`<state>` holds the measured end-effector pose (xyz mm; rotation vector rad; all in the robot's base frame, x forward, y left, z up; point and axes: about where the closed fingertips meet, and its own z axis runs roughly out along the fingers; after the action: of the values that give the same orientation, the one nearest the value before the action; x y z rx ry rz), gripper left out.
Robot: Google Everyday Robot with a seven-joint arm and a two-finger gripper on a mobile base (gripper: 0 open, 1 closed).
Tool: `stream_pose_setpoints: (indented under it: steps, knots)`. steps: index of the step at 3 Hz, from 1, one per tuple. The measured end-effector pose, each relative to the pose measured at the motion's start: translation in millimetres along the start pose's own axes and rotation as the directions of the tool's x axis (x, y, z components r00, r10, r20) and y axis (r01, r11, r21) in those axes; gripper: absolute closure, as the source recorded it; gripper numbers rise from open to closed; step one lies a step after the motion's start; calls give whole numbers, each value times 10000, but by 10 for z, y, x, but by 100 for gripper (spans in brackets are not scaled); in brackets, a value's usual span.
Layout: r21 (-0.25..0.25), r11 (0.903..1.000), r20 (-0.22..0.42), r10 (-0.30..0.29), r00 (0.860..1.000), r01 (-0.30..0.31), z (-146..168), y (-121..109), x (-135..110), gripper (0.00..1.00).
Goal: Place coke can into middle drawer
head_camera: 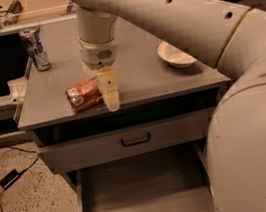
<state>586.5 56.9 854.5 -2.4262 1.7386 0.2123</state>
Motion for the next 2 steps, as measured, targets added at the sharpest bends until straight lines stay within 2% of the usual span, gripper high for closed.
stream_pose_setpoints:
  steps: [2]
  knots:
    - [-13, 9997, 389, -238, 9990, 238, 134, -127, 75, 43]
